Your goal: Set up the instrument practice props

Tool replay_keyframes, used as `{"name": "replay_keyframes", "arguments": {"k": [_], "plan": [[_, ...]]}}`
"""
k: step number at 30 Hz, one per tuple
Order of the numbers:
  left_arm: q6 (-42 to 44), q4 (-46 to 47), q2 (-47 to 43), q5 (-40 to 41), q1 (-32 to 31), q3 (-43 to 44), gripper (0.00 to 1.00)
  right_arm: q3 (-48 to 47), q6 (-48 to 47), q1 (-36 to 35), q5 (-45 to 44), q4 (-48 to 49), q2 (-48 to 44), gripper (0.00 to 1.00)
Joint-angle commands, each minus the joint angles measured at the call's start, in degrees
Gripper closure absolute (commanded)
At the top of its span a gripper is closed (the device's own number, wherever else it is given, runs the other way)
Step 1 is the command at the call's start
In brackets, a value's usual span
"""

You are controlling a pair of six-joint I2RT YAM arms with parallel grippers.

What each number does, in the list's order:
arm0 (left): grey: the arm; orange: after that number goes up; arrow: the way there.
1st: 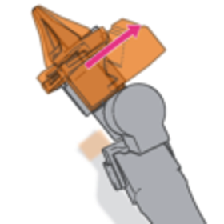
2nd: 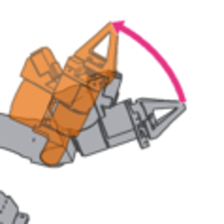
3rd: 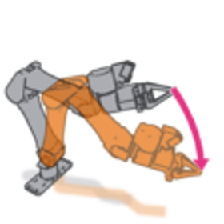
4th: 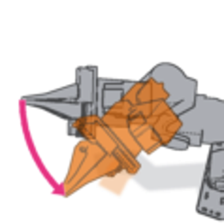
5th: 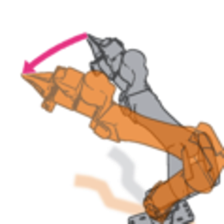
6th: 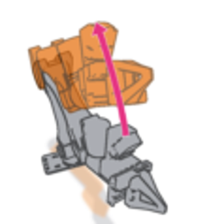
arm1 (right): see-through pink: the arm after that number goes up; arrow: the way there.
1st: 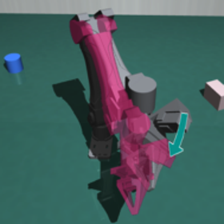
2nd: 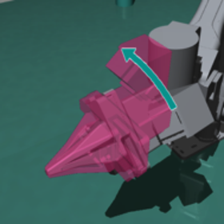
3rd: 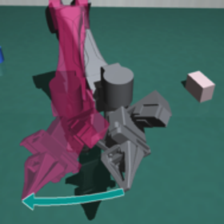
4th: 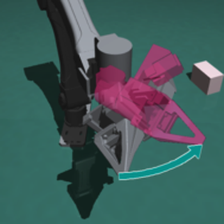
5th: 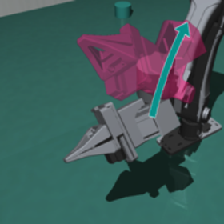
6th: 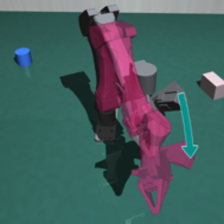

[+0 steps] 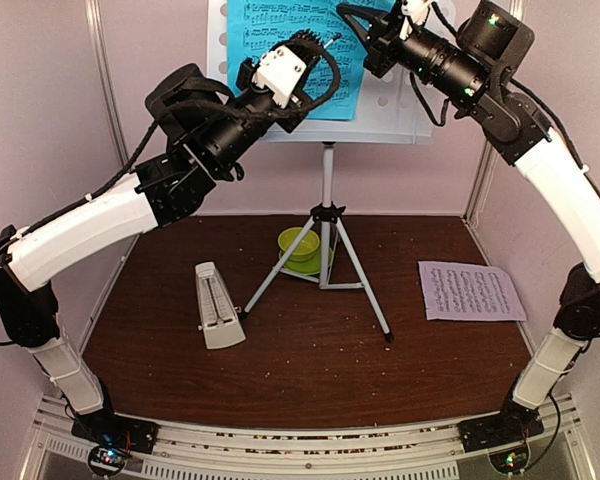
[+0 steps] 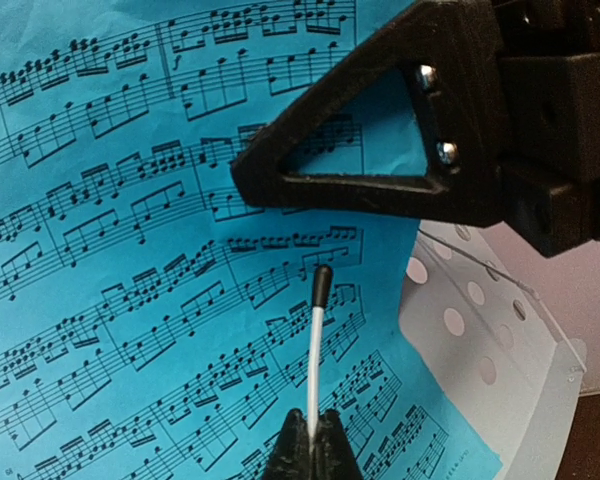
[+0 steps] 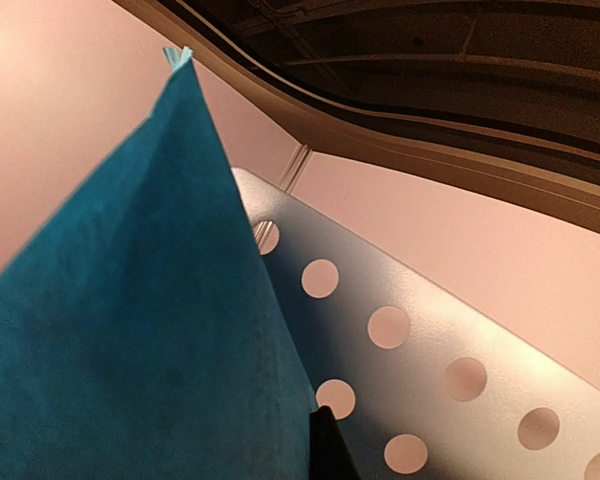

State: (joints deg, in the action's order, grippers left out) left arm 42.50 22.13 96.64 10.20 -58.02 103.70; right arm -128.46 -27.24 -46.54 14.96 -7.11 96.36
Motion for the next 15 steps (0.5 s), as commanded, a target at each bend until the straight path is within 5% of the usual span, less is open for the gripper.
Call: {"name": "replay_keyframes", "arguments": {"k": [1, 8, 15], "plan": [[-0.8, 0.1, -0.9, -1.8, 0.4, 0.3, 1.00, -2.1, -0.2, -1.6, 1.3, 1.9, 1.4, 1.00], [-1.3, -0.2, -1.0, -2.1, 0.8, 0.1, 1.00, -2.0, -0.1, -2.5, 2.0, 2.0, 3.0, 0.98], [-1.4, -0.2, -1.1, -2.4, 1.2, 0.0, 1.00, -1.4, 0.1, -3.0, 0.0, 3.7, 3.4, 0.66]]}}
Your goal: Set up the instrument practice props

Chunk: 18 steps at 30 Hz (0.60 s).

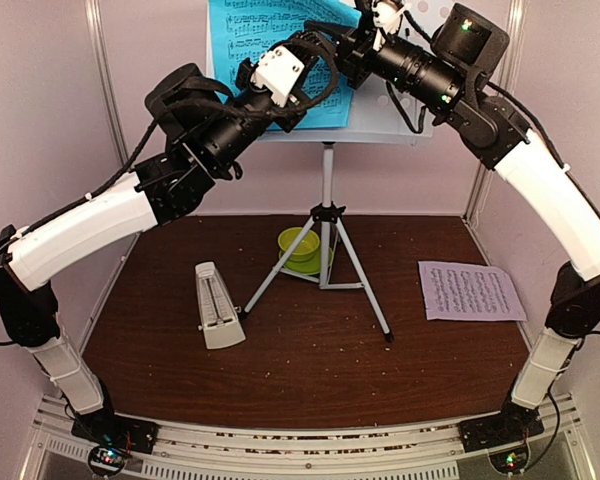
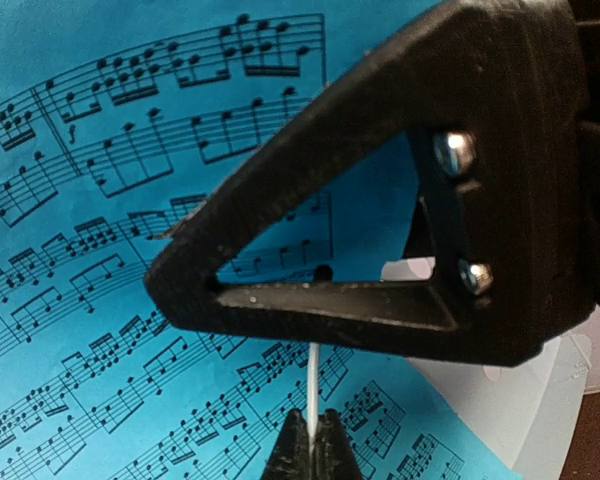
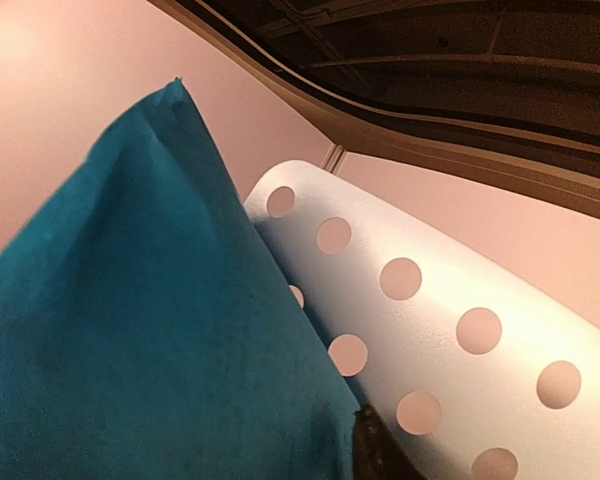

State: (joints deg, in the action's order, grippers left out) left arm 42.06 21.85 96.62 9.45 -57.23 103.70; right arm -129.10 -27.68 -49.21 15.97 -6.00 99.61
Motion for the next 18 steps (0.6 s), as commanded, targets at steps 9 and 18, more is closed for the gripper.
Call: {"name": "replay_keyframes", "arguments": {"k": [9, 18], "plan": [[-0.6, 0.1, -1.2, -1.5, 0.6, -0.3, 1.00, -1.2, 3.0, -0.5, -1.6, 6.0, 0.1, 0.44], [-0.7, -0.2, -1.9, -2.2, 0.6, -0.7, 0.82, -1.2, 3.8, -0.8, -1.8, 6.4, -0.2, 0.27]]}}
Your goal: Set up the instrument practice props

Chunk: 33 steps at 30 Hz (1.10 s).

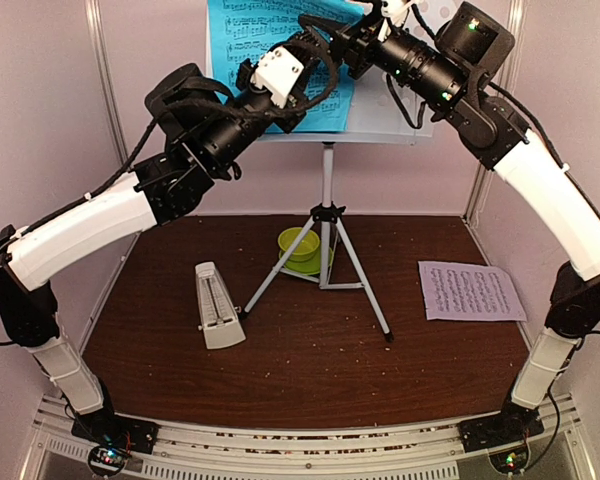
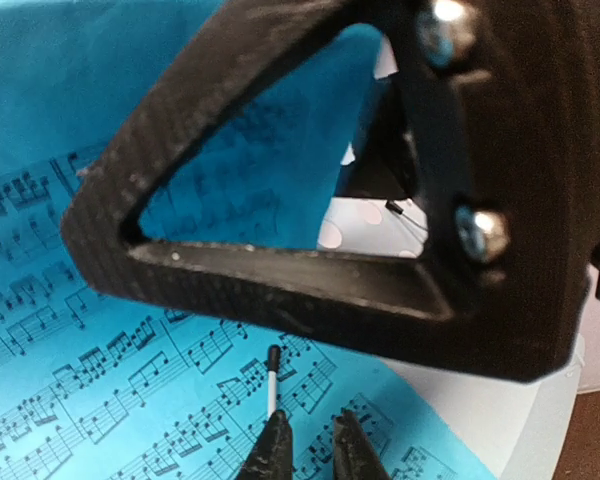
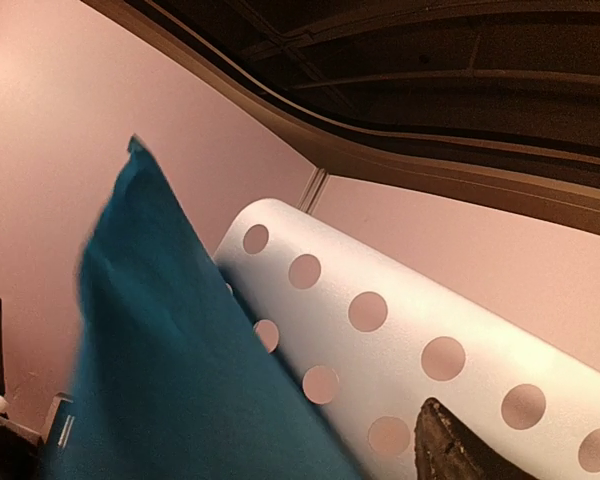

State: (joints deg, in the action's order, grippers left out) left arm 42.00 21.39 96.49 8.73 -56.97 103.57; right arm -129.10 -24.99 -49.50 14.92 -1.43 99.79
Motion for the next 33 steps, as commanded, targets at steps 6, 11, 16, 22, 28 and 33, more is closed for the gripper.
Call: {"name": "replay_keyframes", "arguments": {"k": [6, 11, 16, 22, 28, 33], "plan": [[-0.7, -0.2, -2.3, -1.6, 0.3, -1.1, 0.60, -1.2, 1.3, -0.6, -1.1, 1.7, -0.8, 0.23], [-1.8, -2.0, -3.1, -2.4, 0.2, -0.8, 0.42, -0.9, 1.6, -0.7, -1.5, 1.6, -1.5, 0.19], [-5.1, -8.4, -4.1, -5.4, 0.2, 2.7, 0.35, 1.5, 1.9, -0.7, -2.0, 1.9, -3.7, 0.14], [-9.8, -17.7, -4.5, -7.0, 0.2, 9.2, 0.35, 6.6, 3.0, -0.7, -2.8, 3.6, -7.4, 0.00], [-14.4, -19.5, 0.1, -2.3, 3.4, 20.9, 0.36, 15.3, 4.5, -0.7, -4.0, 5.3, -13.1, 0.00], [-17.4, -19.9, 7.2, 2.7, 6.8, 32.8, 0.38, 21.2, 6.7, -0.6, -6.2, 7.1, -17.1, 0.00]]}}
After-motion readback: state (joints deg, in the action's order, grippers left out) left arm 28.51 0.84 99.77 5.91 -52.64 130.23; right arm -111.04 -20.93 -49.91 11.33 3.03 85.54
